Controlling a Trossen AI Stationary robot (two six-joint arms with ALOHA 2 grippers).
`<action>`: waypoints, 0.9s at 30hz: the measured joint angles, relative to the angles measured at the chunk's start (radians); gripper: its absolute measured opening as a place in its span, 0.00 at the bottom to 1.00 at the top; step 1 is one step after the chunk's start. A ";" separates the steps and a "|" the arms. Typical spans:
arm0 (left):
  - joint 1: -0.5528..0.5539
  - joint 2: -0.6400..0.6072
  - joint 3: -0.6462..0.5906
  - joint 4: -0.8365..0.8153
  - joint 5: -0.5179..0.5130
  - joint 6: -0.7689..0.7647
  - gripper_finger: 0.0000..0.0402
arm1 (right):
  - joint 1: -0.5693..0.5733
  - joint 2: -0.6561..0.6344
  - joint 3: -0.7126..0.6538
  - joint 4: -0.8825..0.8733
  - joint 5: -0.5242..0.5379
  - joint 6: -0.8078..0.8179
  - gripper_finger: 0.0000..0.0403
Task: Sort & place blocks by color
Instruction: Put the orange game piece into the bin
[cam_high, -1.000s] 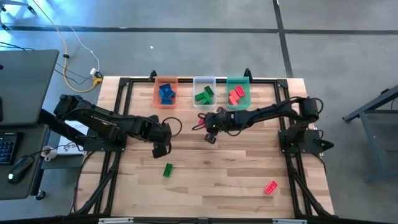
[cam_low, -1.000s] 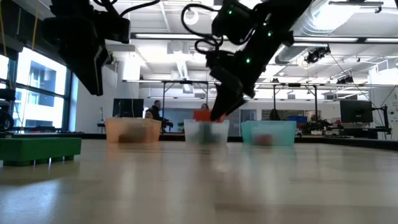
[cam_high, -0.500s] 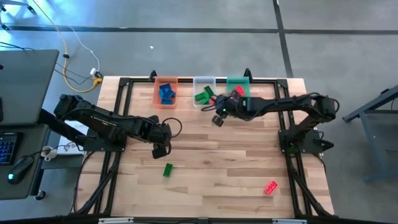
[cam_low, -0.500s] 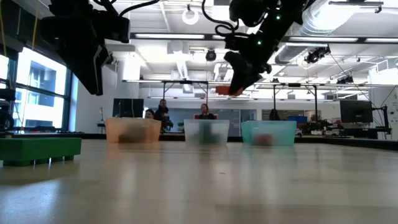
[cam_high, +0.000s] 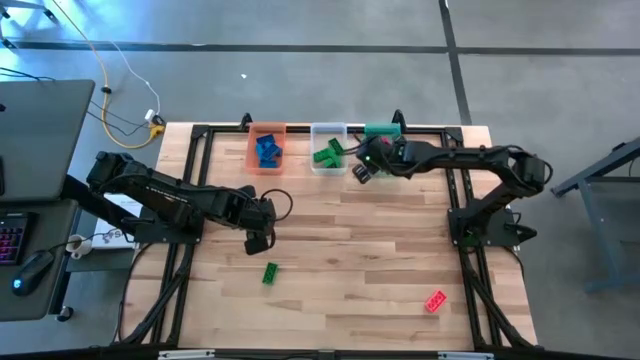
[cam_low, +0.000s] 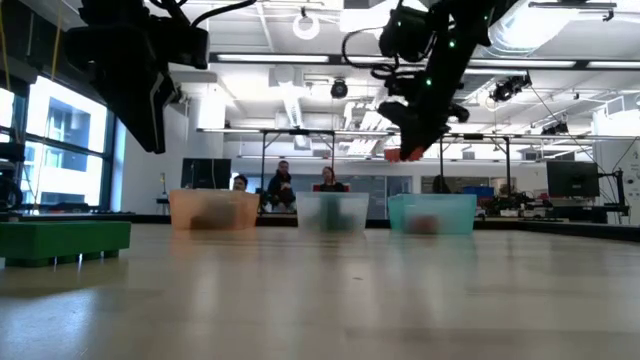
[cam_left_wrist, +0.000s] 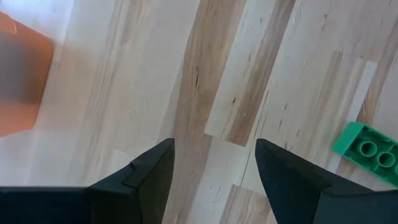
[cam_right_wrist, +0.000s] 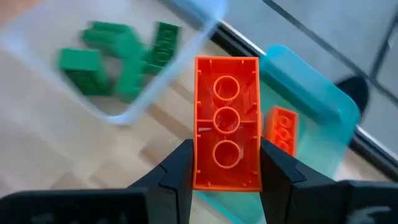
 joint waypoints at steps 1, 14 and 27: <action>0.000 0.000 0.000 0.000 0.000 0.000 0.53 | -0.015 0.000 0.000 -0.013 0.001 0.023 0.27; 0.000 0.000 0.000 0.000 0.000 0.010 0.53 | -0.202 0.010 0.000 -0.100 -0.159 0.123 0.27; 0.000 0.000 0.000 0.002 0.062 -0.081 0.53 | -0.258 0.129 0.000 -0.110 -0.249 0.104 0.27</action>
